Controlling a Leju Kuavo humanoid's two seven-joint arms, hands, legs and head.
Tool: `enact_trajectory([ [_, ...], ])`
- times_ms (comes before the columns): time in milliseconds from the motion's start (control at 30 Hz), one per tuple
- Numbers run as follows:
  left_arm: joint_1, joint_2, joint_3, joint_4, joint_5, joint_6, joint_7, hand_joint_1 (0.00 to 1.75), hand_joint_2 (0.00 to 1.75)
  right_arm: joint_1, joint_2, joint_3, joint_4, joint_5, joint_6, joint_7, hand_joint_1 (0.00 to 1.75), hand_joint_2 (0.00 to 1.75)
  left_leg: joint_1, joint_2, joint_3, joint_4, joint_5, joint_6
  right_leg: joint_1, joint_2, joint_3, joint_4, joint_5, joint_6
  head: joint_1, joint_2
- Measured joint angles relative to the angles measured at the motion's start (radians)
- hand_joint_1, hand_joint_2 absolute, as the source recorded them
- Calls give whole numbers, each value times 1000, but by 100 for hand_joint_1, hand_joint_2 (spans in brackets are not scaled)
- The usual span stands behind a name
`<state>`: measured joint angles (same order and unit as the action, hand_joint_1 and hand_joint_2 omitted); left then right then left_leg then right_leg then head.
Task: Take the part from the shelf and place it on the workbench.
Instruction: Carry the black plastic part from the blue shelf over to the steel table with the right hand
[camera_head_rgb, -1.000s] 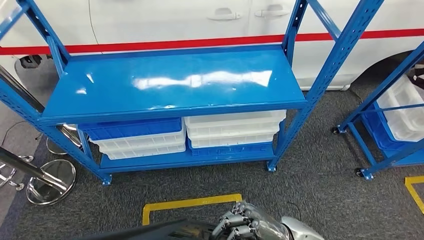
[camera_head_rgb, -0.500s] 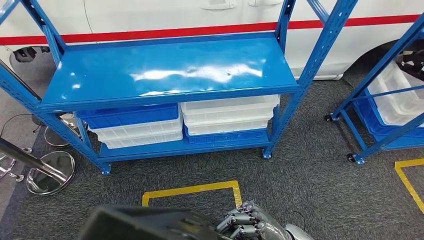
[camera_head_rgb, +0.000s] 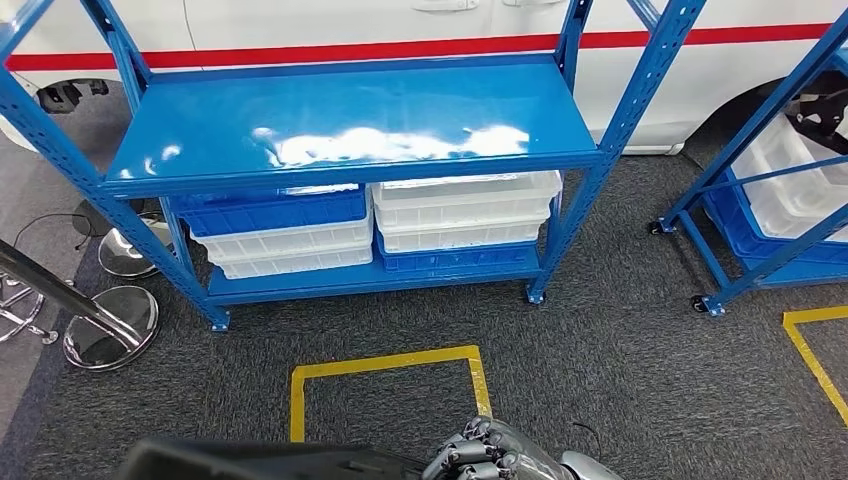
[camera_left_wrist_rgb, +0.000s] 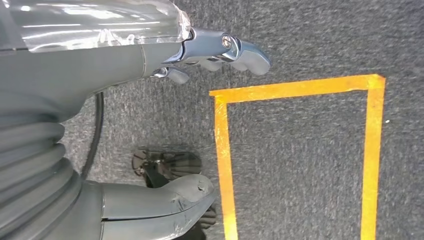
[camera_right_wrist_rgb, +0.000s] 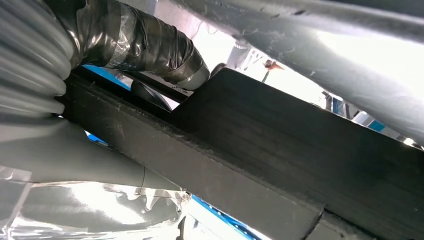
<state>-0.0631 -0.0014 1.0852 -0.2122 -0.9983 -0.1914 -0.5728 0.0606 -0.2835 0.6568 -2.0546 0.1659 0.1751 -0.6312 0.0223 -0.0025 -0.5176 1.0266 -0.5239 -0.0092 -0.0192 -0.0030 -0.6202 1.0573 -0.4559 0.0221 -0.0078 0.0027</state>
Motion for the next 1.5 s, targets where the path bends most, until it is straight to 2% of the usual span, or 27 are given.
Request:
enact_trajectory([
  [33, -2, 0, 0, 0, -2, 0, 0, 0, 175, 1, -1, 0, 0, 2, -4, -2, 175, 175, 1, 3, -9, -3, 9, 12, -1, 1, -10, 13, -18, 5, 1, 0],
  [100, -5, -1, -1, 1, -7, -1, 2, 0, 175, 3, -3, 1, -1, 6, -13, -7, 175, 175, 0, 10, -31, -8, 30, 32, -2, 1, -37, 84, -99, 10, 3, 0],
  [167, -6, -1, -2, 1, -9, -1, 5, 0, 175, 8, -5, 1, -2, 10, -25, -14, 175, 175, -7, 12, -54, -7, 48, 38, 1, 2, -57, 192, -177, 7, 3, 0],
  [200, -6, -1, -2, 1, -10, -1, 6, 0, 175, 11, -5, 1, -2, 12, -29, -16, 175, 175, -12, 13, -66, -6, 56, 40, 4, 2, -56, 233, -185, 2, 3, 0],
  [267, -7, -2, -2, 1, -11, 0, 8, 0, 175, 13, -6, 1, -2, 15, -33, -20, 175, 175, -22, 16, -89, -3, 74, 43, 15, 2, -13, 225, -137, -14, 3, 0],
  [300, -8, -2, -3, 1, -13, 0, 10, 0, 175, 13, -6, 1, -2, 17, -36, -21, 175, 175, -26, 16, -99, -2, 82, 44, 22, 2, 32, 173, -107, -27, 3, 0],
  [333, -9, -4, -4, 2, -15, 1, 12, 0, 175, 13, -7, 0, -3, 19, -39, -22, 175, 175, -30, 16, -107, -1, 89, 43, 29, 2, 84, 101, -97, -41, 3, 0],
  [400, -10, -7, -6, 2, -17, 2, 19, 0, 175, 15, -9, 0, -6, 24, -45, -24, 175, 175, -31, 15, -112, -3, 103, 38, 39, 1, 168, -28, -109, -57, 3, 0],
  [433, -11, -8, -7, 2, -17, 3, 22, 0, 175, 16, -10, 0, -7, 25, -46, -24, 175, 175, -30, 15, -112, -5, 110, 34, 42, 0, 185, -60, -119, -59, 3, 0],
  [500, -13, -8, -8, 2, -17, 8, 34, 0, 175, 18, -12, -1, -8, 27, -46, -23, 175, 175, -26, 14, -112, -9, 122, 24, 41, 0, 183, -76, -104, -62, 3, 0],
  [533, -14, -8, -8, 2, -18, 10, 40, 0, 175, 17, -12, -1, -8, 27, -46, -23, 175, 175, -26, 13, -118, -2, 111, 19, 38, 0, 177, -80, -94, -67, 3, 0],
  [600, -14, -9, -8, 3, -18, 16, 51, 0, 175, 18, -12, -1, -8, 28, -45, -23, 175, 175, -25, 9, -141, 59, 39, 9, 32, -2, 157, -86, -70, -76, 3, 0],
  [667, -16, -9, -8, 3, -18, 20, 59, 0, 175, 18, -12, -1, -8, 28, -43, -24, 175, 175, -22, 8, -172, 180, -46, 0, 32, -2, 132, -82, -54, -80, 3, 0],
  [700, -16, -8, -8, 3, -18, 21, 62, 0, 175, 19, -12, -1, -8, 28, -42, -24, 175, 175, -20, 8, -182, 234, -60, -3, 32, -2, 119, -77, -48, -79, 3, 0],
  [767, -17, -9, -8, 3, -19, 22, 66, 0, 175, 19, -12, -1, -8, 26, -39, -24, 175, 175, -19, 8, -164, 261, -25, -5, 32, -2, 95, -63, -40, -76, 3, 0],
  [833, -17, -8, -8, 3, -20, 22, 68, 0, 175, 20, -12, -1, -8, 22, -33, -23, 175, 175, -20, 8, -80, 147, 20, 3, 33, -2, 78, -48, -38, -74, 3, 0],
  [900, -17, -7, -8, 3, -20, 22, 69, 0, 175, 19, -12, -1, -8, 18, -26, -23, 175, 175, -24, 7, 2, 20, 20, 15, 35, -3, 68, -37, -35, -68, 3, 0],
  [933, -18, -6, -8, 3, -20, 22, 69, 0, 175, 20, -12, -1, -8, 16, -25, -23, 175, 175, -27, 7, 20, -12, 11, 19, 35, -3, 64, -34, -32, -63, 3, 0],
  [1000, -18, -7, -8, 3, -21, 22, 69, 0, 175, 20, -13, -1, -8, 16, -24, -23, 175, 175, -24, 8, 24, -34, 12, 24, 36, -3, 57, -32, -27, -50, 3, 0],
  [1067, -18, -8, -8, 3, -21, 22, 69, 0, 175, 21, -13, -1, -8, 11, -20, -23, 175, 175, -17, 11, 22, -50, 21, 35, 35, 0, 43, -6, -49, -36, 3, 0],
  [1167, -17, -9, -8, 3, -23, 20, 69, 0, 175, 26, -13, -1, -7, -6, 6, -17, 175, 175, -13, 20, 8, -50, 33, 46, 20, 3, -23, 152, -149, -13, 3, 0],
  [1233, -14, -9, -8, 3, -25, 18, 69, 0, 175, 30, -13, 0, -7, -19, 26, -14, 175, 175, -11, 30, -3, -42, 35, 45, 8, 2, -52, 230, -171, 0, 3, 0],
  [1267, -13, -9, -8, 3, -25, 18, 69, 0, 175, 30, -13, 0, -7, -25, 33, -13, 175, 175, -9, 36, -6, -37, 34, 43, 2, 1, -41, 217, -152, 6, 3, 0],
  [1333, -12, -10, -8, 3, -27, 16, 69, 0, 175, 30, -13, 0, -6, -33, 44, -13, 175, 175, -5, 47, -10, -23, 28, 33, -9, -16, 21, 105, -90, 17, 3, 0],
  [1367, -12, -9, -8, 3, -27, 15, 69, 0, 175, 29, -13, 0, -6, -35, 46, -12, 175, 175, -5, 52, -13, -14, 23, 26, -8, -32, 49, 49, -70, 17, 3, 0],
  [1433, -12, -8, -8, 3, -28, 14, 69, 0, 175, 27, -13, 0, -5, -38, 48, -13, 175, 175, -9, 63, -17, -2, 18, 13, -3, -48, 68, 0, -62, 4, 3, 0],
  [1500, -13, -8, -8, 4, -29, 13, 69, 0, 175, 25, -12, 0, -4, -39, 48, -13, 175, 175, -10, 76, -19, 0, 19, 4, 1, -37, 59, 1, -61, -17, 3, 0],
])
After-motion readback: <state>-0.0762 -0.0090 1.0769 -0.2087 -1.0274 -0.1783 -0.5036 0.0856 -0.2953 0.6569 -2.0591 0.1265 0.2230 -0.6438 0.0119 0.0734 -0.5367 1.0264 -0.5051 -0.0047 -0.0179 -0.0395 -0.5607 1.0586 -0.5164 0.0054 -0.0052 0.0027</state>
